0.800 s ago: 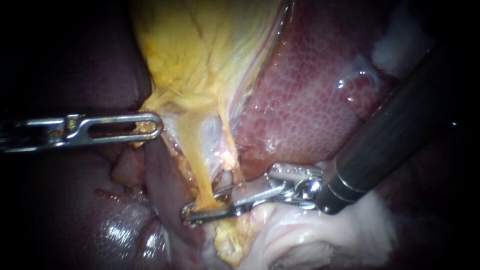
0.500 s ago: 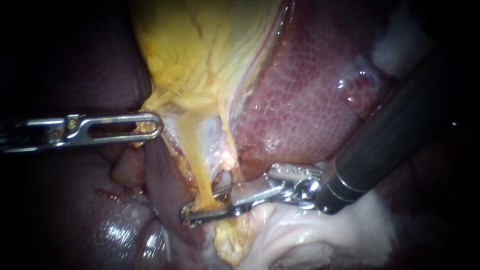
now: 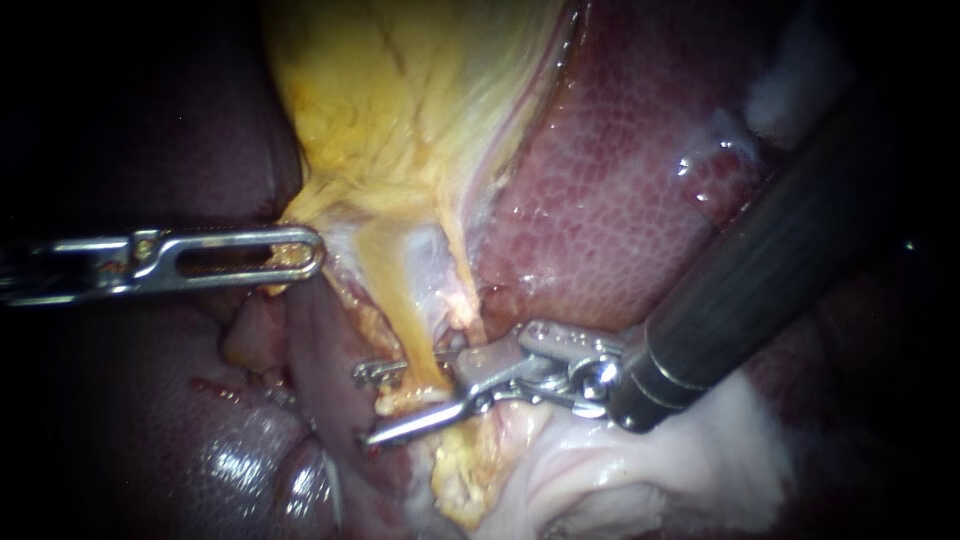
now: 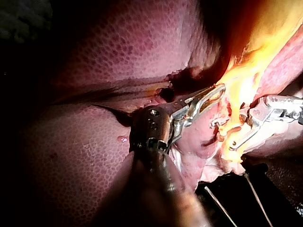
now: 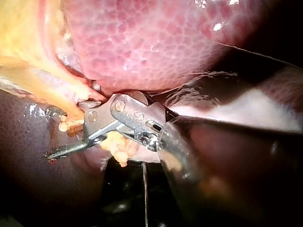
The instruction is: Going back second clip left tube
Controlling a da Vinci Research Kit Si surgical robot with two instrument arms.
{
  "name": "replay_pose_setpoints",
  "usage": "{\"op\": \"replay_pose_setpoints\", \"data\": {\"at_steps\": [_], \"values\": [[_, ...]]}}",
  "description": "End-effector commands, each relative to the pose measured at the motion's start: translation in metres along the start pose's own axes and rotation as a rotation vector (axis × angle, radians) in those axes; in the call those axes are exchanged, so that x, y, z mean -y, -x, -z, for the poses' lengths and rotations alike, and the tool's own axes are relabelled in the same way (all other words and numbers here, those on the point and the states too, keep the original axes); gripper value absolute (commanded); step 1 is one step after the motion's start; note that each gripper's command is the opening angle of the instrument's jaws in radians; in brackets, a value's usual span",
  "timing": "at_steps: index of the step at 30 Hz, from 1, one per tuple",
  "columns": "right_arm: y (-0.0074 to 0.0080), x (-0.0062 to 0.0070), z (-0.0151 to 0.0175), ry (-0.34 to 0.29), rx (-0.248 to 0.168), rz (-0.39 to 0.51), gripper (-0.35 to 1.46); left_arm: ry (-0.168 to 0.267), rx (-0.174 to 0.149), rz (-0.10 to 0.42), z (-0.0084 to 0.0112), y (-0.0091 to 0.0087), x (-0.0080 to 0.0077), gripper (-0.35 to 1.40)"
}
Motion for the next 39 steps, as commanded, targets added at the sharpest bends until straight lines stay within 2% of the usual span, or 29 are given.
{"op": "replay_pose_setpoints", "data": {"at_steps": [1, 7, 13, 19, 23, 27, 32, 36, 39], "values": [[-0.0001, 0.0000, 0.0002, 0.003, -0.001, -0.001, 0.60, -0.001, 0.000, 0.000, 0.0000, 0.0000, 0.0000, -0.35], [0.0002, 0.0000, 0.0018, -0.004, -0.001, 0.004, 0.60, -0.001, -0.001, -0.001, 0.0000, -0.0001, 0.0000, -0.35], [0.0003, 0.0010, 0.0048, -0.020, 0.006, 0.001, 0.60, -0.002, -0.001, -0.001, 0.0002, -0.0001, 0.0000, -0.35], [-0.0008, 0.0025, 0.0095, -0.024, 0.008, 0.012, 0.60, -0.001, -0.001, -0.001, 0.0002, -0.0002, 0.0000, -0.35], [-0.0025, 0.0035, 0.0131, -0.006, 0.002, 0.045, 0.60, -0.001, 0.000, -0.001, 0.0002, -0.0002, 0.0000, -0.35], [-0.0051, 0.0045, 0.0161, 0.018, -0.001, 0.090, 0.60, -0.001, 0.000, -0.002, 0.0000, -0.0003, 0.0000, -0.35], [-0.0085, 0.0059, 0.0189, 0.037, -0.025, 0.137, 0.60, -0.006, -0.003, -0.004, -0.0004, -0.0007, -0.0001, -0.35], [-0.0099, 0.0069, 0.0202, 0.053, -0.019, 0.151, 0.60, -0.009, -0.004, -0.006, -0.0010, -0.0011, -0.0001, -0.35], [-0.0101, 0.0072, 0.0205, 0.052, -0.017, 0.151, 0.60, -0.011, -0.007, -0.004, -0.0019, -0.0017, -0.0002, -0.35]]}}
